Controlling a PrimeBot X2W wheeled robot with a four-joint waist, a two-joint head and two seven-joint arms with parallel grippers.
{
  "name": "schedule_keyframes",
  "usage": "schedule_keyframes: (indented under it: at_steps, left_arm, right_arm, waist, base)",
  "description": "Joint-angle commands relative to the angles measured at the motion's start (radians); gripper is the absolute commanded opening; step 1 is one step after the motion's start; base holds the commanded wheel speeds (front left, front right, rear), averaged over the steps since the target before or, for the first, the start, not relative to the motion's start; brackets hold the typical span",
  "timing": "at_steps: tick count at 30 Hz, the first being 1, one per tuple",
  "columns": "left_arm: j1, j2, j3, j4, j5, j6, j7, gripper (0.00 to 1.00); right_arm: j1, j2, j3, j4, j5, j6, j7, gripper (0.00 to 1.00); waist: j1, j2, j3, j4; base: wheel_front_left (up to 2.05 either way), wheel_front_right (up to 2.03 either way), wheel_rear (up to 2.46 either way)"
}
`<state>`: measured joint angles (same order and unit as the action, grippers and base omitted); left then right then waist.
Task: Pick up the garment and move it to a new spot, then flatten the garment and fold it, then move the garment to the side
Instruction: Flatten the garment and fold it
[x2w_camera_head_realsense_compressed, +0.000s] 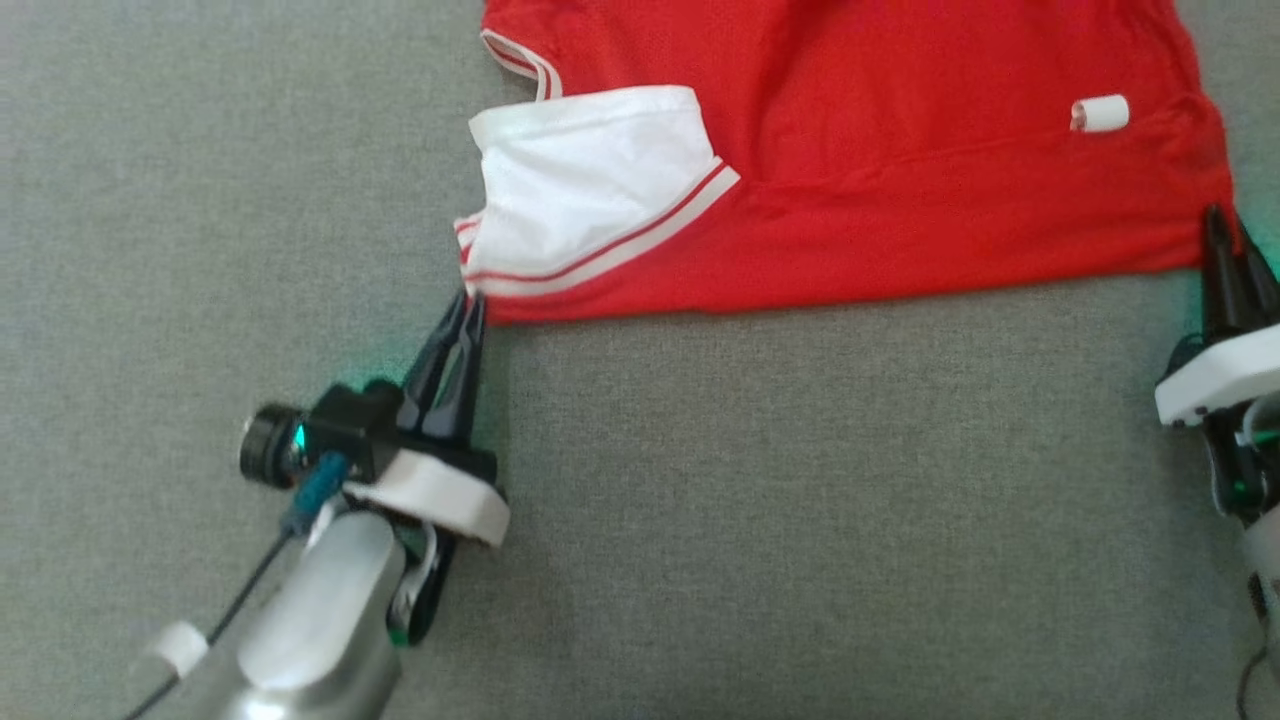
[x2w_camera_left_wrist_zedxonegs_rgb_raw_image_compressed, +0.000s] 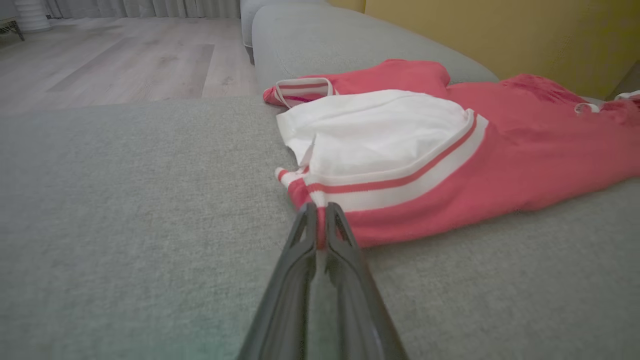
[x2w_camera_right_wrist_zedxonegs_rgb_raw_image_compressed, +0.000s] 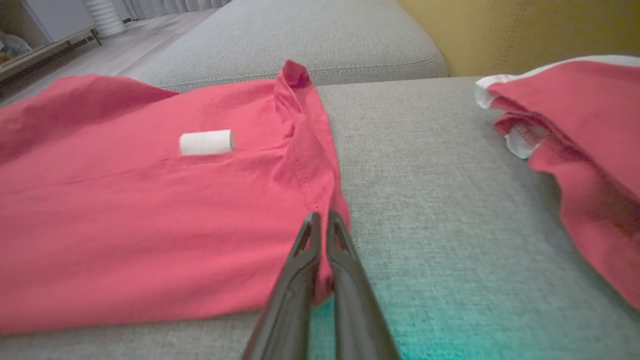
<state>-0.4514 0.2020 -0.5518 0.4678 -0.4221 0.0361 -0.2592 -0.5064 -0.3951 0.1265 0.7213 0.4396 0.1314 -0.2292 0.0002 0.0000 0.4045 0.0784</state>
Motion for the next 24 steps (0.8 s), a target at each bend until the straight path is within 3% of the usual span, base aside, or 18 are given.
schedule_keyframes:
  at_steps: [1,6,17,24]
  left_arm:
    - [0.026,0.029,0.036,-0.031,0.0,0.008,-0.002,0.0]
    - [0.133,0.051,0.038,-0.1,-0.016,0.033,0.006,0.0]
    - [0.436,0.163,0.054,-0.423,-0.029,0.158,0.086,0.0]
    - [0.51,0.208,0.049,-0.529,-0.036,0.177,0.138,0.0]
  right_arm:
    - [0.039,-0.028,0.016,-0.022,0.013,-0.001,-0.013,0.0]
    - [0.144,-0.056,0.004,-0.097,0.047,-0.001,-0.028,0.0]
    - [0.391,-0.04,-0.077,-0.29,-0.002,-0.001,-0.032,0.0]
    - [0.503,-0.009,-0.141,-0.376,-0.041,-0.001,0.005,0.0]
  waist:
    - [-0.0002,0.0,-0.013,0.0]
    - [-0.0002,0.0,-0.038,-0.014]
    - [-0.0002,0.0,-0.081,-0.056]
    - [-0.0002,0.0,-0.089,-0.055]
  base:
    - [0.0,0.0,0.0]
    - [0.0,0.0,0.0]
    - [0.0,0.0,0.0]
    - [0.0,0.0,0.0]
